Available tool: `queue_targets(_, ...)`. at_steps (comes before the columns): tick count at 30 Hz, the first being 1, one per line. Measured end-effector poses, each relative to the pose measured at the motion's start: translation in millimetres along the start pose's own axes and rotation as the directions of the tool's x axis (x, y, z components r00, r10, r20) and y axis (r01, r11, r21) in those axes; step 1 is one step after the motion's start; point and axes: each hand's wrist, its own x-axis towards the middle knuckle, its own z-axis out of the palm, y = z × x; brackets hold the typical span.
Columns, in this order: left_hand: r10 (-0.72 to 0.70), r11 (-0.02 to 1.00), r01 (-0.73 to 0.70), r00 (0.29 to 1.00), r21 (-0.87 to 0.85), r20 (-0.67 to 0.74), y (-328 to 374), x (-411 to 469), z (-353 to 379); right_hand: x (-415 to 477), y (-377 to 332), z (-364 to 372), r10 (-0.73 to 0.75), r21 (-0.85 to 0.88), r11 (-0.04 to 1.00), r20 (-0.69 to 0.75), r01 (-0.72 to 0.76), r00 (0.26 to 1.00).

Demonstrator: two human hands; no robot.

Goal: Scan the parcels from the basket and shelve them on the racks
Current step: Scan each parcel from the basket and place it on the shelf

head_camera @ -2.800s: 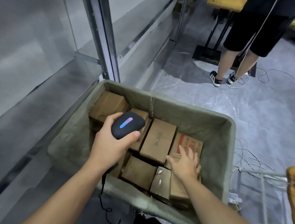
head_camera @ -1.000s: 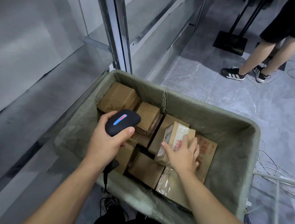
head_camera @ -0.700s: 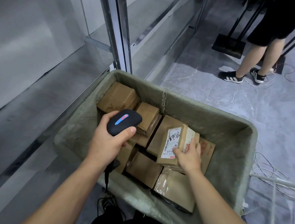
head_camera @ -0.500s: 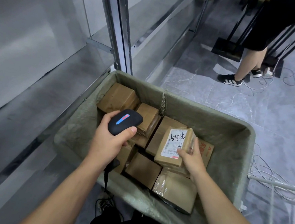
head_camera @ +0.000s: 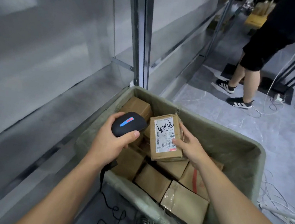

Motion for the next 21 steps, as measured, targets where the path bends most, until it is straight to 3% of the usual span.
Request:
queue_targets(5, 0.084, 0.996, -0.084, 0.996, 0.024, 0.011, 11.0, -17.2, -40.6, -0.7, -62.5, 10.9, -0.099, -0.062, 0.992, 0.113, 0.106, 0.989)
queue_targets(11, 0.192, 0.957, -0.198, 0.98, 0.21, 0.049, 18.4, -56.3, -97.5, -24.5, -144.9, 30.9, -0.242, -0.314, 0.901, 0.209, 0.299, 0.947)
queue_targets(21, 0.287, 0.909, -0.303, 0.953, 0.285, 0.096, 39.8, -136.2, -155.4, -85.6, -204.1, 87.7, -0.259, -0.447, 0.793, 0.367, 0.413, 0.894)
